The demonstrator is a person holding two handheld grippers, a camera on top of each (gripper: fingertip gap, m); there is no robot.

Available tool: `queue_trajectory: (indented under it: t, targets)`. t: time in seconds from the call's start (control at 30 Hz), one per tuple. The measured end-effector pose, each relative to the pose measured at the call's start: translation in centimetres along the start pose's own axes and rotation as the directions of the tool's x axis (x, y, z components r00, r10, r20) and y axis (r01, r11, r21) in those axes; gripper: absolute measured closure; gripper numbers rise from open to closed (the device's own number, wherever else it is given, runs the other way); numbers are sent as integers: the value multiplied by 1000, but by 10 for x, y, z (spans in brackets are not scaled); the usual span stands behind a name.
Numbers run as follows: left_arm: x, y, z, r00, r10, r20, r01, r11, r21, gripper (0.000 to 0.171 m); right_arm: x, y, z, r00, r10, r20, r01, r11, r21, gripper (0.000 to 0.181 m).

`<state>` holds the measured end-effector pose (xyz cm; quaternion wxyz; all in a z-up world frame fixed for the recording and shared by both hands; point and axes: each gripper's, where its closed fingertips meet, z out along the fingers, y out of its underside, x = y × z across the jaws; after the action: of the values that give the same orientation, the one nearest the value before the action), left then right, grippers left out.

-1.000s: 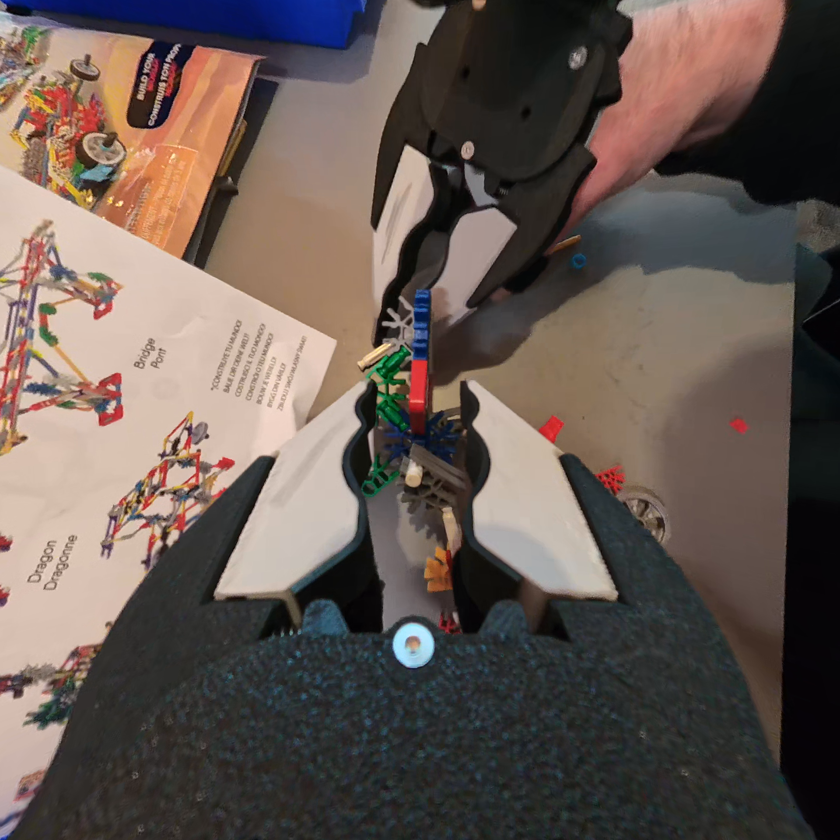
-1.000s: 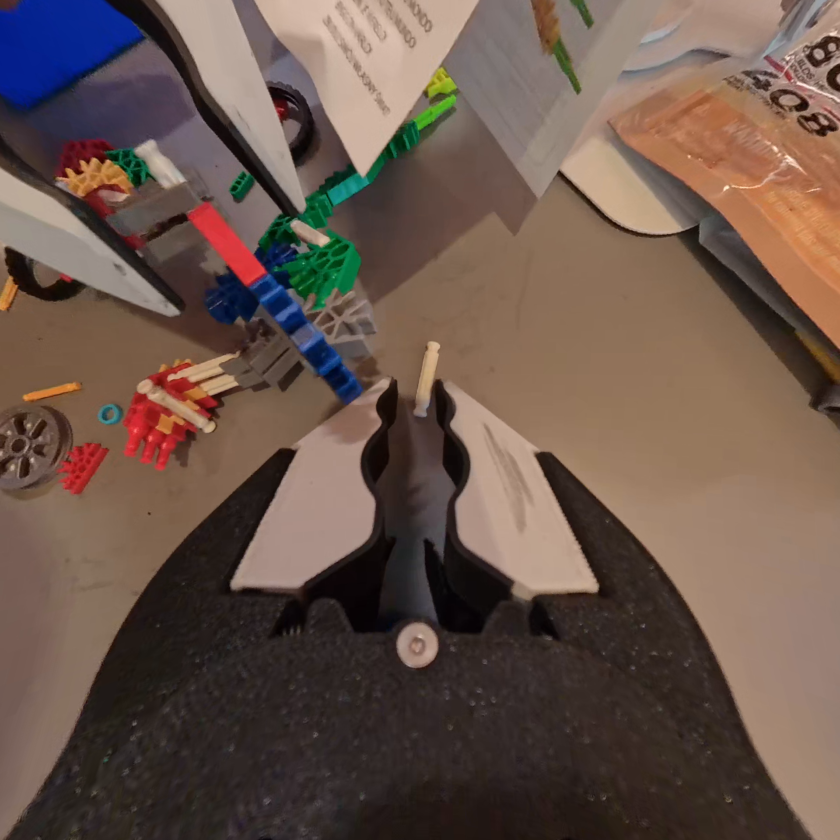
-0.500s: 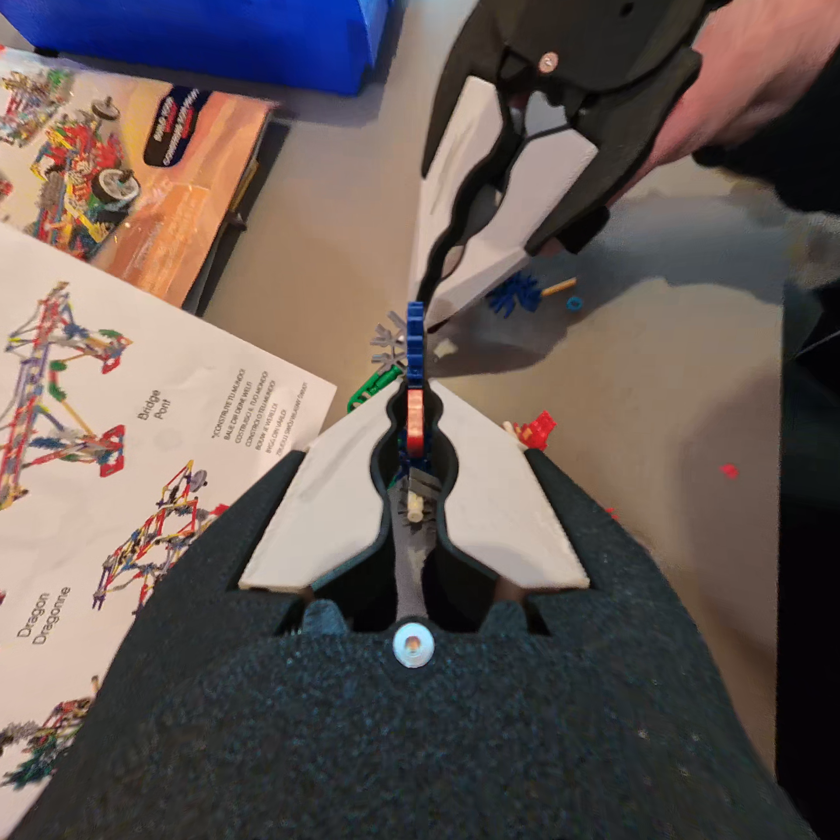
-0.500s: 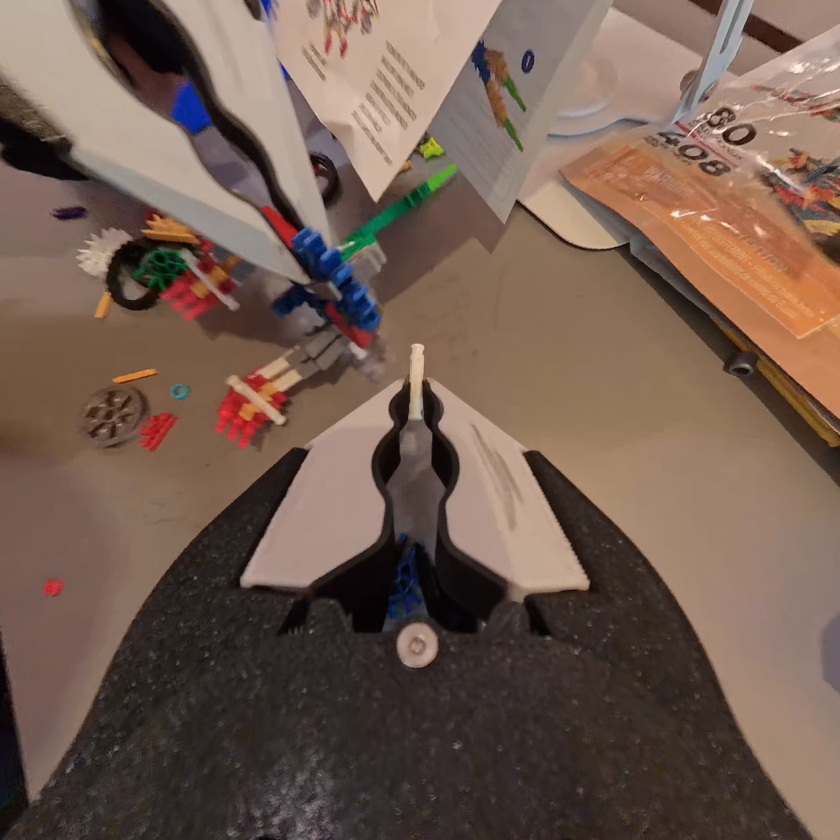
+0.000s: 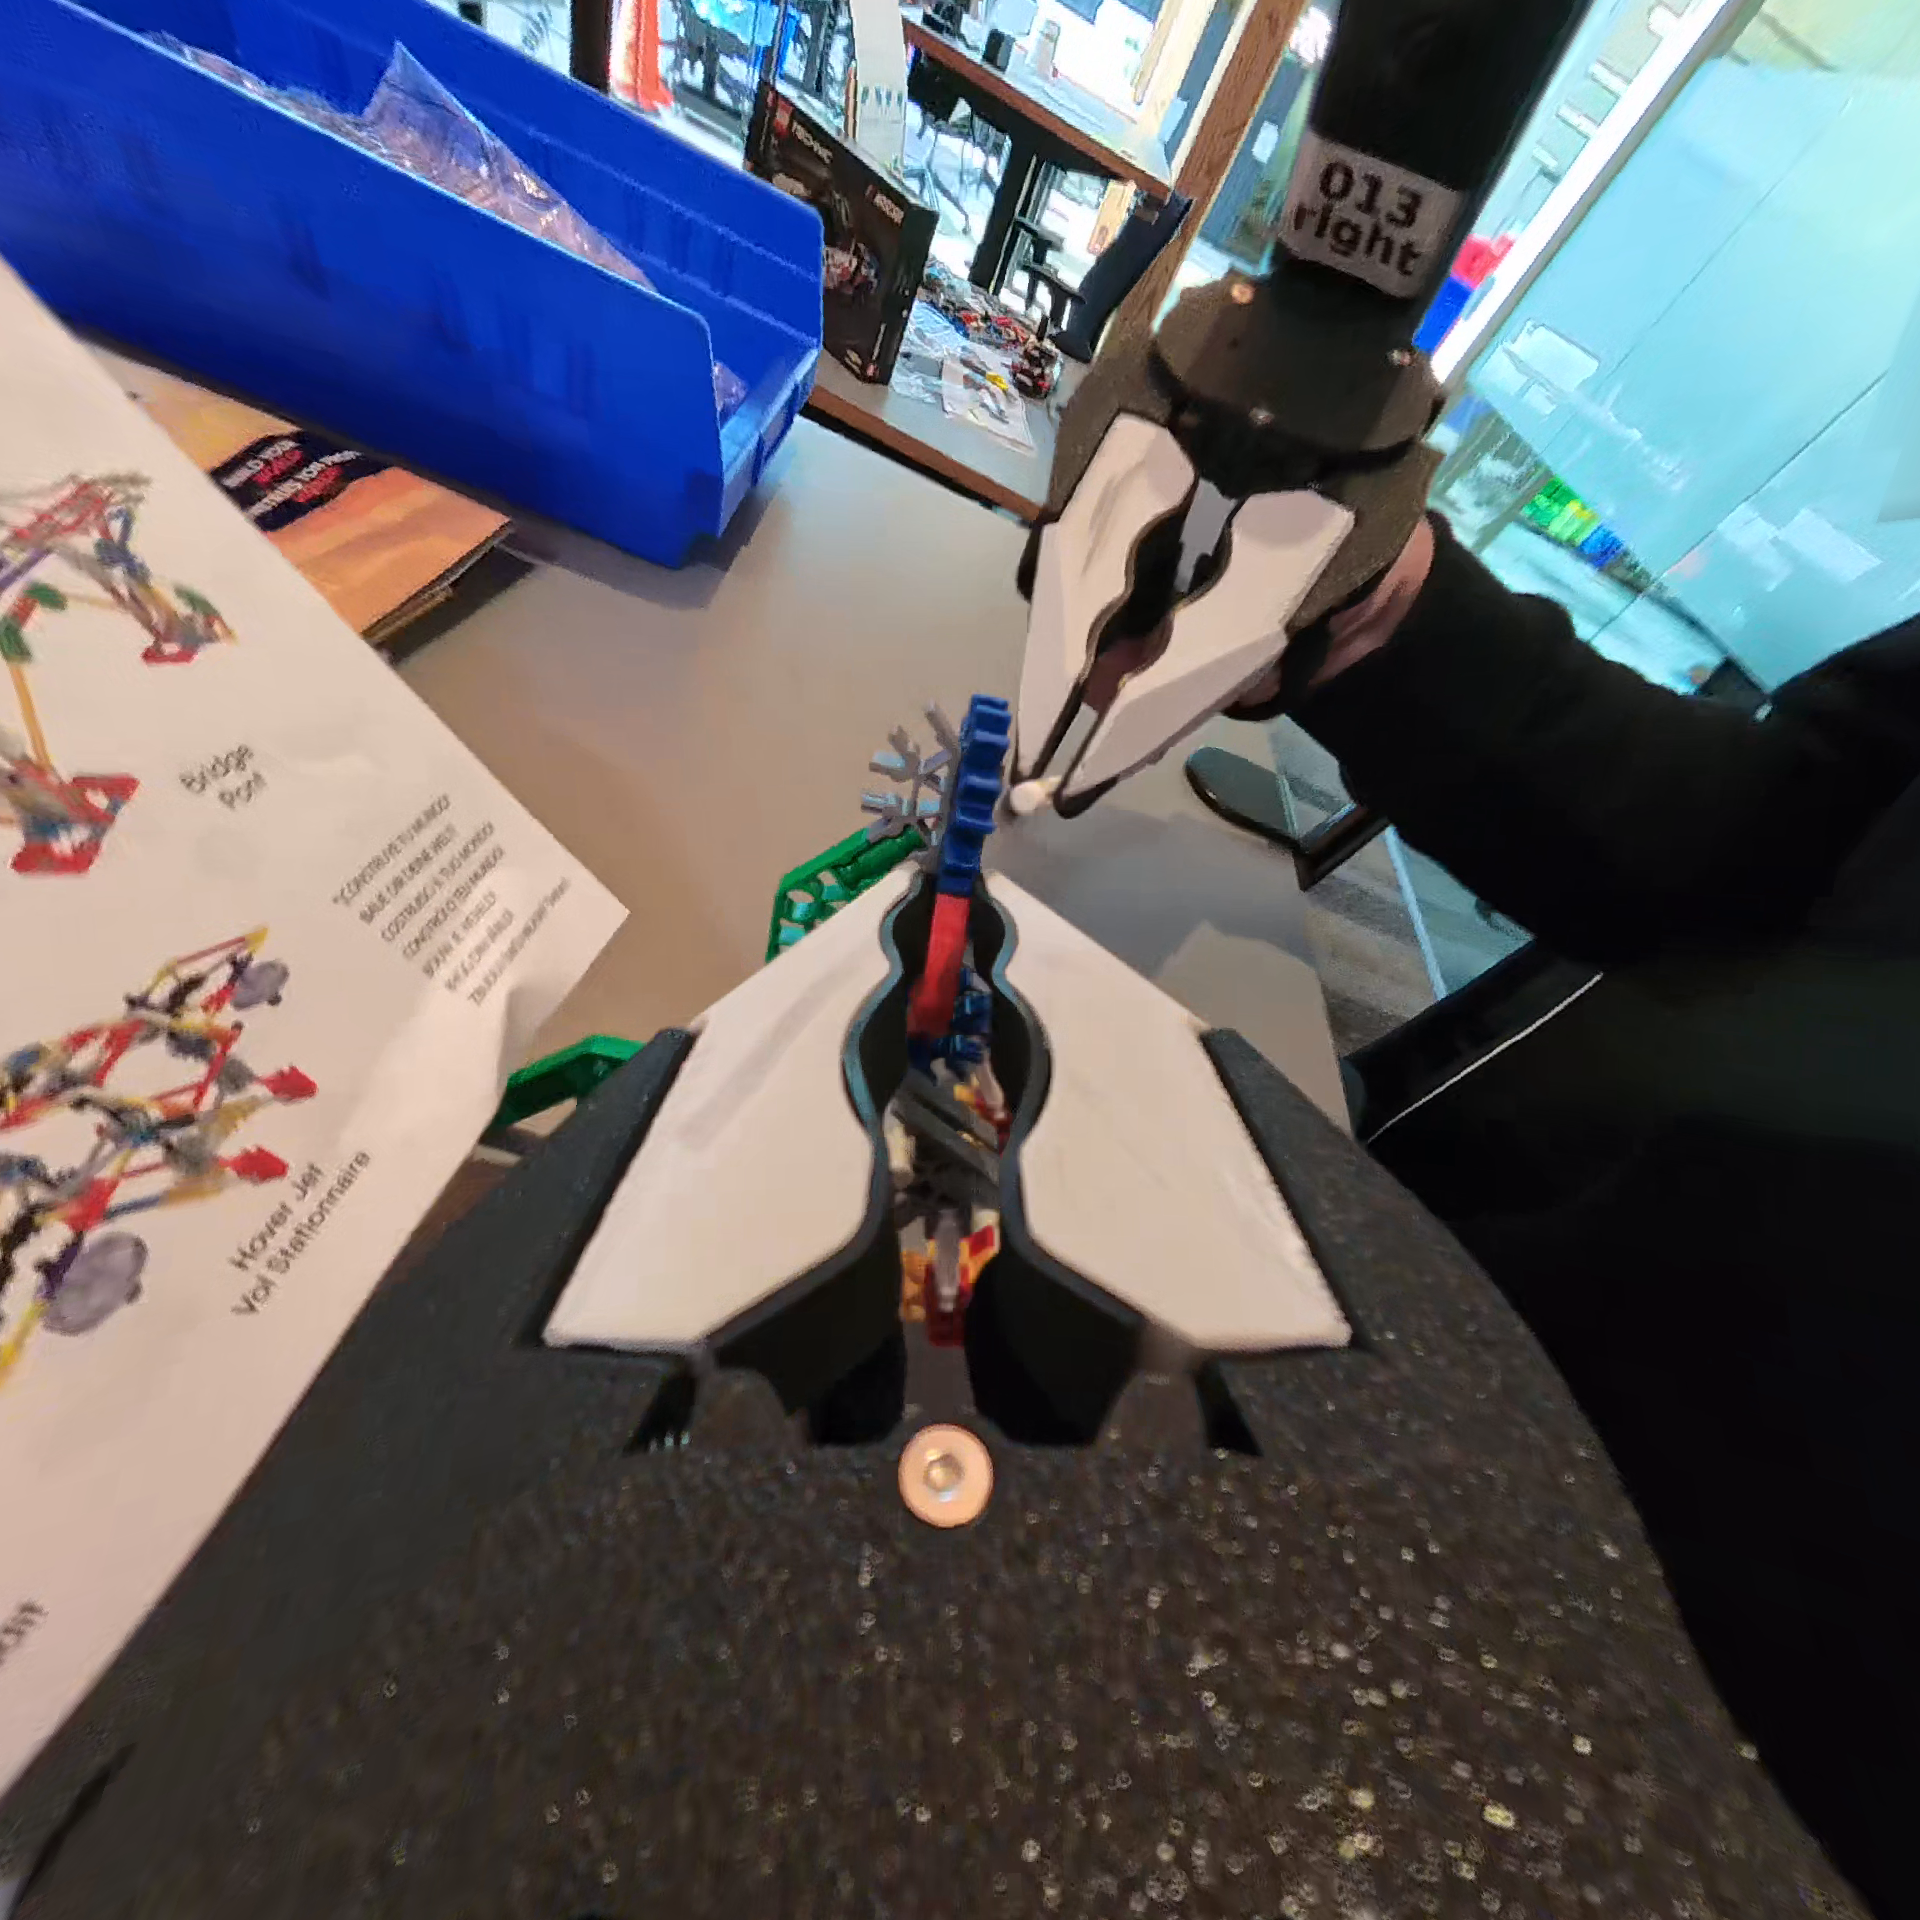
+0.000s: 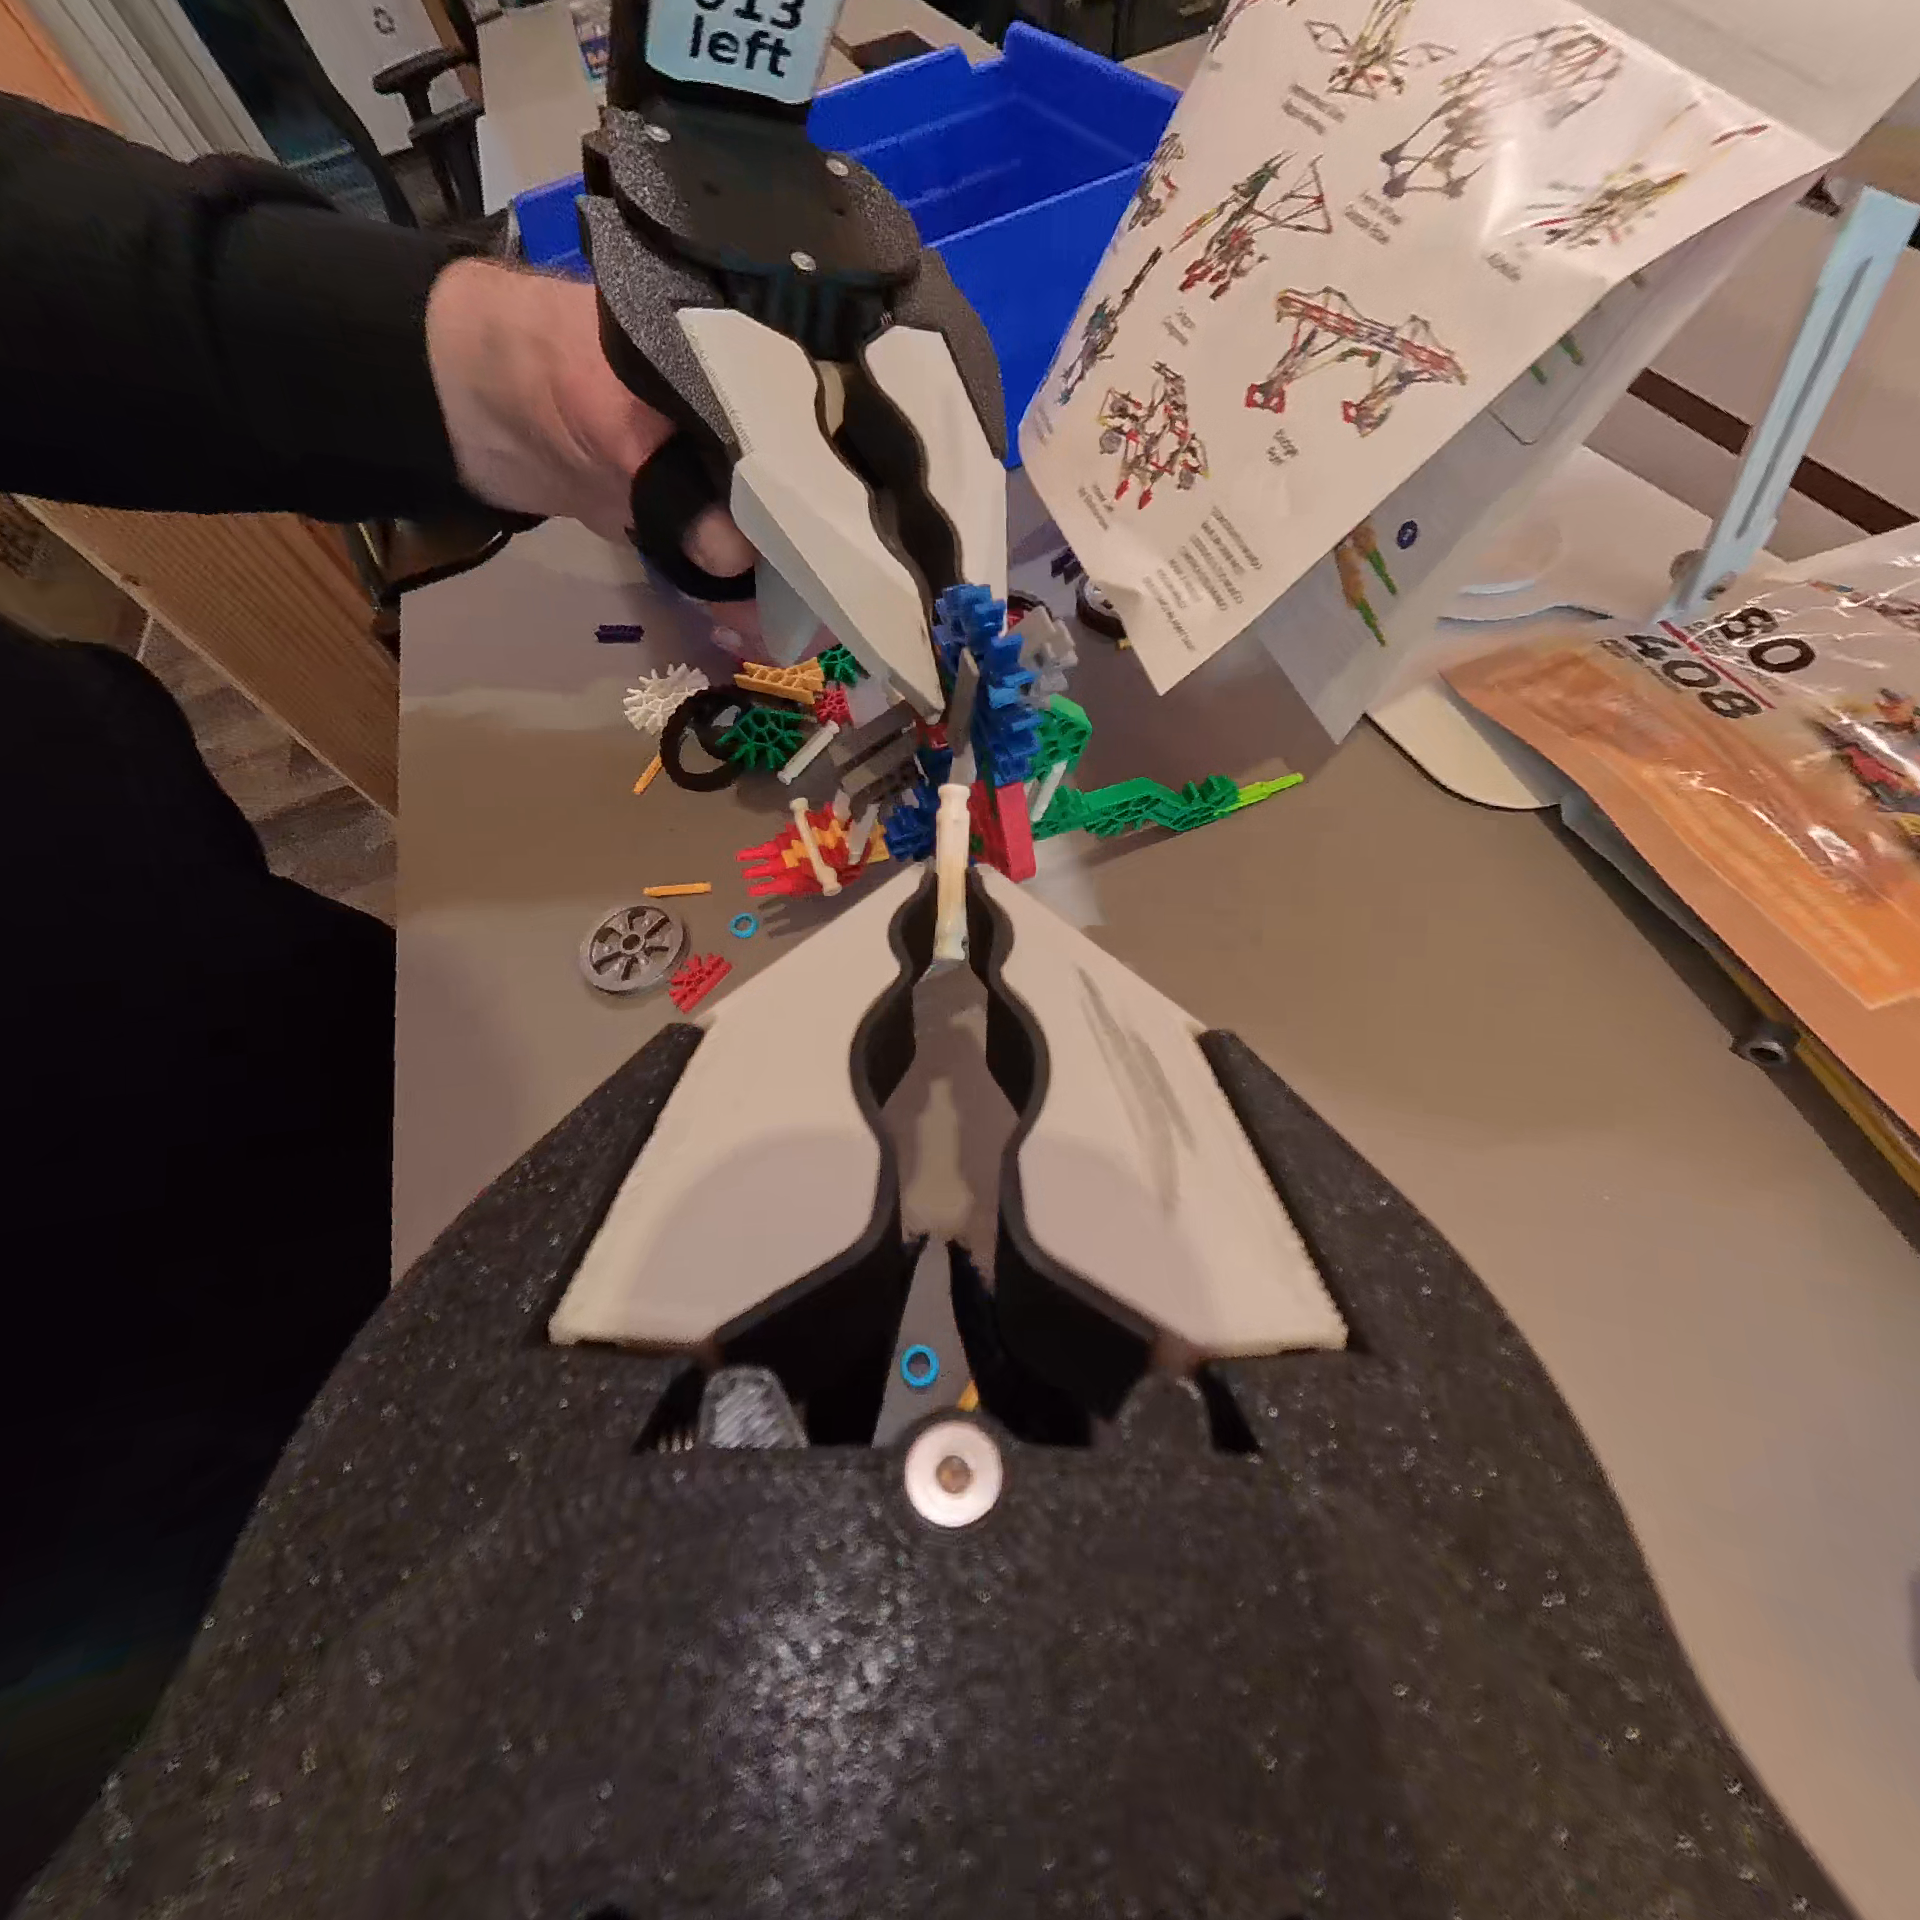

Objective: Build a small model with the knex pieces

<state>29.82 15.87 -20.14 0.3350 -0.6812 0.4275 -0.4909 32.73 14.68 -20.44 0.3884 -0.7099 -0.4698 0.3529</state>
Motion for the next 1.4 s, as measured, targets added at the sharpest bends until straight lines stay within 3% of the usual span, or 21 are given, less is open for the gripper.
queue_trajectory:
  t: [0.37, 0.7, 0.93, 1.13, 1.3, 1.4]
  targets:
    - [6, 13, -11, 998, -61, -24, 62, 996, 67, 165, -9, 14, 24, 1000, -25, 7, 25, 997, -79, 176]
    - [-1, 18, -27, 995, -103, 8, 102, 991, 83, 157, -13, 4, 27, 998, -58, 12, 58, 996, -72, 176]
    - [-2, 8, -28, 986, 65, 156, -72, 997, 40, 133, -3, 2, 20, 998, -67, 7, 67, 994, -81, 176]
    - [-5, -4, -19, 909, 271, 316, -271, 961, -44, 121, -4, -6, 17, 990, -125, 69, 131, 987, -98, 176]
    - [-2, -2, -10, 884, 386, 266, -358, 922, -149, 125, -8, -10, 24, 981, -174, 91, 184, 975, -123, 176]
    - [-3, 4, -5, 885, 420, 201, -375, 899, -228, 135, -4, -9, 27, 980, -185, 79, 195, 970, -144, 176]
